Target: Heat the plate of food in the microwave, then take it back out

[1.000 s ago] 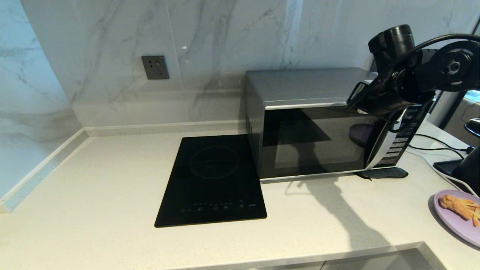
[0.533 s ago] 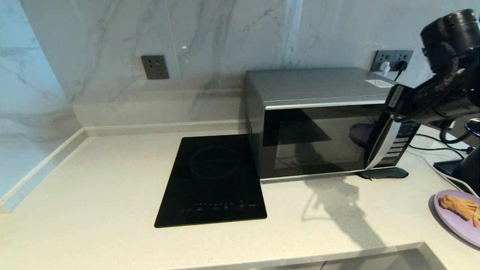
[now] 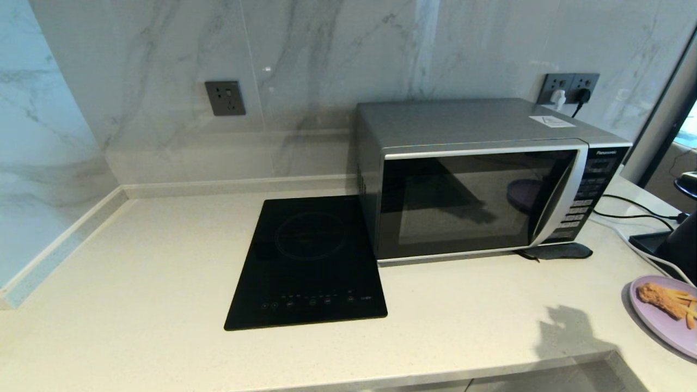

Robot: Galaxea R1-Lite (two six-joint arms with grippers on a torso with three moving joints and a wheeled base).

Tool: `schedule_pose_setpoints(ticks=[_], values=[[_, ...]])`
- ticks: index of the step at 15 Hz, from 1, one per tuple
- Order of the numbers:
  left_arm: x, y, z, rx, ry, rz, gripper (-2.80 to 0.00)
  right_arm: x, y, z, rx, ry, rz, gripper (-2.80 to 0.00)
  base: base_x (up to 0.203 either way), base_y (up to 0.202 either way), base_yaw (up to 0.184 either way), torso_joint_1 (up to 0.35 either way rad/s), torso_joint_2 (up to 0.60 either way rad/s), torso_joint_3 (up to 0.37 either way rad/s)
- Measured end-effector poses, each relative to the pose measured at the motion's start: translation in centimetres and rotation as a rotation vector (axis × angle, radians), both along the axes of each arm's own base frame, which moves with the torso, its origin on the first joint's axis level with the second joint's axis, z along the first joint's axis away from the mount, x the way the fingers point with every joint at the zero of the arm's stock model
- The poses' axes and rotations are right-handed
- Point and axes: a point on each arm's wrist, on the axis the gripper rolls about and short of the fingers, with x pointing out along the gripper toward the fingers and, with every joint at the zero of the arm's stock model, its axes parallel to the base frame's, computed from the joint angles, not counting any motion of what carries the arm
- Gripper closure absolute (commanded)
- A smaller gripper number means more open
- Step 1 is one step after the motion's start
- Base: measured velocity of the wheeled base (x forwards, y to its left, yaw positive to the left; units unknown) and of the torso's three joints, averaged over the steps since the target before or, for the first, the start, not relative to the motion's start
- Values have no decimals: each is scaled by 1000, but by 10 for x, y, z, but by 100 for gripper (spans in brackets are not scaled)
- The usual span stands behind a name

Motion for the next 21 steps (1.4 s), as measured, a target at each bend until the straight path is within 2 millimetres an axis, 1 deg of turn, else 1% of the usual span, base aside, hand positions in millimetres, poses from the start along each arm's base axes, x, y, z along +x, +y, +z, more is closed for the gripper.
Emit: schedule_pose_setpoints(ticks=[1, 3, 5, 7, 10, 12, 14, 18, 21], values=[[0, 0, 0, 0, 0, 0, 0, -21, -4, 3, -7, -37, 14, 0, 0, 0, 0, 0, 0, 0], [0, 0, 0, 0, 0, 0, 0, -62, -6, 6, -12, -128, 53, 0, 0, 0, 0, 0, 0, 0], [0, 0, 0, 0, 0, 0, 0, -103, -3, 2, -34, -211, 82, 0, 0, 0, 0, 0, 0, 0], [0, 0, 0, 0, 0, 0, 0, -143, 1, -12, -63, -267, 103, 0, 0, 0, 0, 0, 0, 0], [0, 0, 0, 0, 0, 0, 0, -188, 5, -43, -72, -279, 145, 0, 0, 0, 0, 0, 0, 0], [0, 0, 0, 0, 0, 0, 0, -207, 6, -60, -68, -282, 168, 0, 0, 0, 0, 0, 0, 0], [0, 0, 0, 0, 0, 0, 0, -220, 7, -73, -55, -290, 193, 0, 0, 0, 0, 0, 0, 0], [0, 0, 0, 0, 0, 0, 0, -232, 7, -80, -9, -343, 185, 0, 0, 0, 0, 0, 0, 0], [0, 0, 0, 0, 0, 0, 0, -244, 2, -89, -74, -367, 252, 0, 0, 0, 0, 0, 0, 0]])
